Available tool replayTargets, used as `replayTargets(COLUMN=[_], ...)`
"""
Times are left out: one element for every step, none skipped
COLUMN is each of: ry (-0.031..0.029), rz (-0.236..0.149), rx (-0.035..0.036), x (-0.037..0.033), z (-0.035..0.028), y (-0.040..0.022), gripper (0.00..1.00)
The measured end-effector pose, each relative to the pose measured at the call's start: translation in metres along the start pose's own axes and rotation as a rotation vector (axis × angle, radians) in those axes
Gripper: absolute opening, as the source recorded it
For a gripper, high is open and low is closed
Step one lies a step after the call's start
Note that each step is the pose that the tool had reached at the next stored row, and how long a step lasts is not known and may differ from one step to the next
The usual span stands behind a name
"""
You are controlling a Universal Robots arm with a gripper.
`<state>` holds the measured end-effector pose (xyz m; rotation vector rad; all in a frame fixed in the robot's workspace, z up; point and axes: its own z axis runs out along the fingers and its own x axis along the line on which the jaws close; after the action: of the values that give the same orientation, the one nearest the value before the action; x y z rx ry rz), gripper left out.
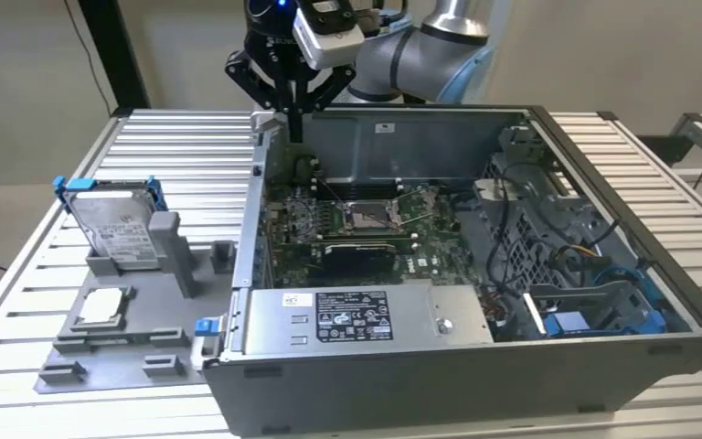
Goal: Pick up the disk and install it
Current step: 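Reach for the disk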
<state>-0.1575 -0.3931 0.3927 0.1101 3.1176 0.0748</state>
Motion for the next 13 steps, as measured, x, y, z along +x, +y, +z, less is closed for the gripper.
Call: replayTargets(ry=[0.0000,-0.0001,-0.0001,-0.0001,-0.0001,-0.0001,-0.0001,0.0000,0.0000,-0.0001,-0.0001,-0.0001,0.0000], rz=[0.000,0.000,0.000,0.000,0.000,0.000,0.000,0.000,0.000,0.000,0.000,0.000,0.000], rx=[0.0000,-0.0002,-0.0001,-0.0001,-0.0002,-0.0001,-0.0001,-0.0001,-0.0001,-0.0002,-0.0002,-0.0002,-0.0001], x=[0.0025,0.0056,0.0087,0.0120,0.0148,0.0174,0.0200,0.0228,0.0258,0.0286,0.0313,0.0343,0.0377], z=[0.0000,0.0000,-0.0001,-0.0002,-0.0003,-0.0003,-0.0004,-0.0004,-0.0005,-0.0004,-0.0004,-0.0005,-0.0005], y=[0.0000,-0.0002,-0.0004,-0.0006,-0.0007,-0.0008,-0.0007,-0.0003,0.0001,0.0007,0.0015,0.0024,0.0030], gripper=[0.00,0.00,0.00,0.00,0.00,0.00,0.00,0.00,0.00,0.00,0.00,0.00,0.00])
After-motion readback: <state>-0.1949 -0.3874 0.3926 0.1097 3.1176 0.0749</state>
